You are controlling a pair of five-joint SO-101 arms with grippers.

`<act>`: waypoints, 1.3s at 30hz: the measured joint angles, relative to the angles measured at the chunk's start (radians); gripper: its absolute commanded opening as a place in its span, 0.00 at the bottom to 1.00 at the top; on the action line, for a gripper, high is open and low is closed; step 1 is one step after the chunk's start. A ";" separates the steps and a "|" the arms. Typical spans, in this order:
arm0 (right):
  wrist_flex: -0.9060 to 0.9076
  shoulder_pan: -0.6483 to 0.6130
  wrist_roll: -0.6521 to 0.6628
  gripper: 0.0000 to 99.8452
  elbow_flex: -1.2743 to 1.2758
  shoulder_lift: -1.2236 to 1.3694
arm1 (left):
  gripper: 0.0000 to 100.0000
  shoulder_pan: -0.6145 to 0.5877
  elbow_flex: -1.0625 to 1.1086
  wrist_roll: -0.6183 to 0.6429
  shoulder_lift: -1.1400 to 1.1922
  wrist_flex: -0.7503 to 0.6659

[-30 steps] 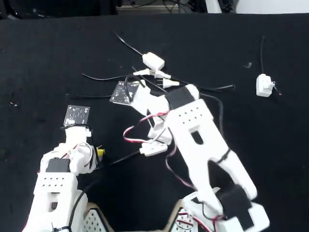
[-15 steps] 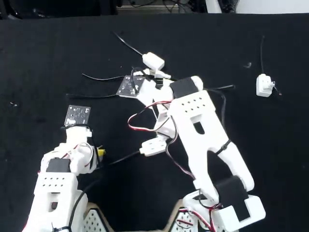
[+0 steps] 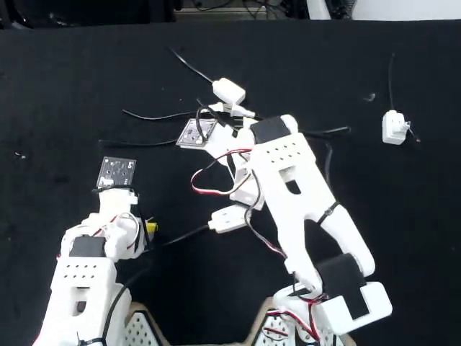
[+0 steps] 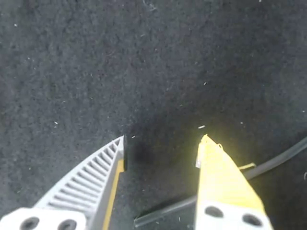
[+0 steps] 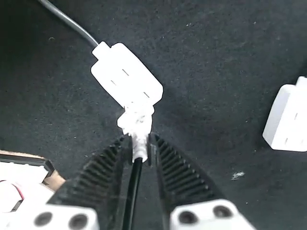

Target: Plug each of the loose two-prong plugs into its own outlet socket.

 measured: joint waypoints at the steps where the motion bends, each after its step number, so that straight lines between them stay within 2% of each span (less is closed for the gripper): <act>1: -0.003 0.000 -0.002 0.01 0.000 0.000 | 0.25 0.000 0.000 0.000 0.000 0.000; 14: -0.015 0.011 0.011 0.01 0.000 0.006 | 0.25 0.000 0.000 0.000 0.000 0.000; 23: -0.032 0.112 0.061 0.01 0.000 0.006 | 0.25 0.000 0.000 0.000 0.000 0.000; 39: -0.034 0.110 0.069 0.01 0.002 0.006 | 0.25 0.000 -0.044 0.009 0.000 0.020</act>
